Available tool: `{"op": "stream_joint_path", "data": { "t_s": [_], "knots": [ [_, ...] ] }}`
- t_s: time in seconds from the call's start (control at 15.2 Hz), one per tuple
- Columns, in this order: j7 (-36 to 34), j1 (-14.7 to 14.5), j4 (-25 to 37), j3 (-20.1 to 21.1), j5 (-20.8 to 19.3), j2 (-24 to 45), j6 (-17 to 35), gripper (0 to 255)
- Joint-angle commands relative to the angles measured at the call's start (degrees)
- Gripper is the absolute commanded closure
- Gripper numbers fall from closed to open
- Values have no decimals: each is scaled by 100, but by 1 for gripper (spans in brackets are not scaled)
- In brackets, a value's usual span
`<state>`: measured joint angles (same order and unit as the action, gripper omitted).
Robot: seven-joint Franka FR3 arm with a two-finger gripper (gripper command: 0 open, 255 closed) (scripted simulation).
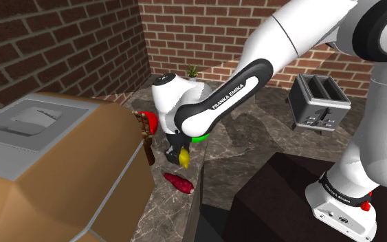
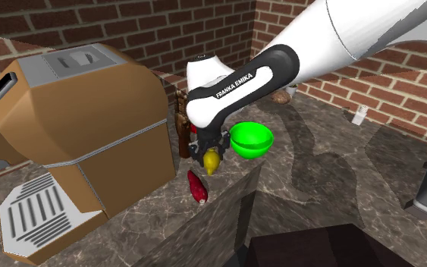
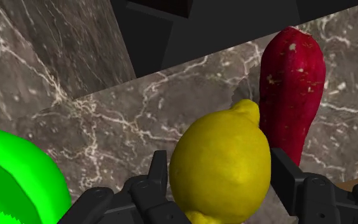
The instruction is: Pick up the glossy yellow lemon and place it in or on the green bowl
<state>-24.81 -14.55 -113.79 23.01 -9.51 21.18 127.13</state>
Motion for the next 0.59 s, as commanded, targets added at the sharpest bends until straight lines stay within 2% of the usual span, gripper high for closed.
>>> {"op": "stream_joint_path", "data": {
  "t_s": [0.0,0.53],
  "knots": [
    [41,24,36,26,56,-105,-134,255],
    [162,85,216,105,249,-467,-644,255]
  ]
}}
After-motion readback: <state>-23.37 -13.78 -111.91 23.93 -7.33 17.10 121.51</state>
